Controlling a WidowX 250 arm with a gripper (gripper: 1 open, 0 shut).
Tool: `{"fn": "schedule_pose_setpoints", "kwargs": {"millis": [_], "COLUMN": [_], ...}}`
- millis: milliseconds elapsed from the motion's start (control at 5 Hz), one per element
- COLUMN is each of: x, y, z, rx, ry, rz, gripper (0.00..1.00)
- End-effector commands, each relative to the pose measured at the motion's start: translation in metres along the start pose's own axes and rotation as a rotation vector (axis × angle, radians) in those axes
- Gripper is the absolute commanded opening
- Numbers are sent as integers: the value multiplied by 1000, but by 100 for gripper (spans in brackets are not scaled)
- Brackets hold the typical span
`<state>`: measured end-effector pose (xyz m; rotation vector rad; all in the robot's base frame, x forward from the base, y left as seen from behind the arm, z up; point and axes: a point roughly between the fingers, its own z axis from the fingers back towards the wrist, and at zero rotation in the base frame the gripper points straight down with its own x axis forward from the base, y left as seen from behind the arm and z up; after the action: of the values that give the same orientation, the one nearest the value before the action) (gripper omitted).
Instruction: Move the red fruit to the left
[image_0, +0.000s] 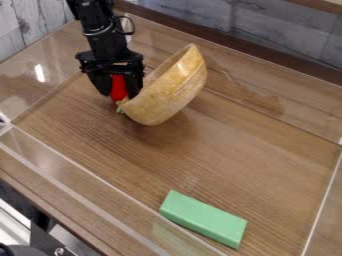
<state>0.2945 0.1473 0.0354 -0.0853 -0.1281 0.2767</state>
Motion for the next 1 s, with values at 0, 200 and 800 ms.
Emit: {"fn": "schedule_pose_setpoints", "kwargs": {"millis": [0,200,800], "x": [8,8,11], "y": [8,9,13], "z": [11,11,18], "rx": [10,8,6], "ry": [-40,-39,-52], "rz": [5,3,6], "gripper": [0,0,0]}}
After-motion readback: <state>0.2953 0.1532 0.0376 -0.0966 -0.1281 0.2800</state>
